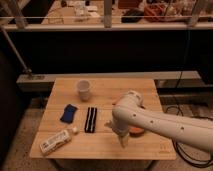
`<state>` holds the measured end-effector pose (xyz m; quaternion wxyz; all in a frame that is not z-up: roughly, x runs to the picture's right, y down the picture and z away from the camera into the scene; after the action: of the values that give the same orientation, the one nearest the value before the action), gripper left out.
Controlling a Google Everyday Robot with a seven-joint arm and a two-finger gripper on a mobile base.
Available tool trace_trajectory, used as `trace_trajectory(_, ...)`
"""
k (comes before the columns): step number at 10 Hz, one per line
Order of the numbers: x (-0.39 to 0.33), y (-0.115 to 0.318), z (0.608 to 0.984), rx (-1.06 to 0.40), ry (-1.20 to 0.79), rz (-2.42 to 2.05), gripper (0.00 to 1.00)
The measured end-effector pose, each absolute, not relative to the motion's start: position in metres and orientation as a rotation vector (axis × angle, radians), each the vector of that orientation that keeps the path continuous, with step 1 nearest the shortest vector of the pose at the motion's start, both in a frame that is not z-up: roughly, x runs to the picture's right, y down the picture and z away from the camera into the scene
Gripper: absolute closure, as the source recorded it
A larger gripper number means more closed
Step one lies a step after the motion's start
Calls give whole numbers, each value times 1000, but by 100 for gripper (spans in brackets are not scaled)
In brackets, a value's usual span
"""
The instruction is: Move the arm in a circular motion
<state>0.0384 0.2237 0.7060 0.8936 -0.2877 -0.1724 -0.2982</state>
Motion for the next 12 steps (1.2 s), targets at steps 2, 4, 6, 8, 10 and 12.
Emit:
trace_trajectory(2,-9,205,718,-560,-369,-669,20)
trace_trajectory(4,-28,185,731,-529,-360,-682,20)
trace_trajectory(6,-30,155,749,-495,-339,-669,20)
trace_trajectory(8,-14,128,765,-479,-315,-646,20)
trace_trajectory(10,23,95,788,-473,-276,-604,20)
trace_trajectory(12,80,65,813,-481,-225,-542,20)
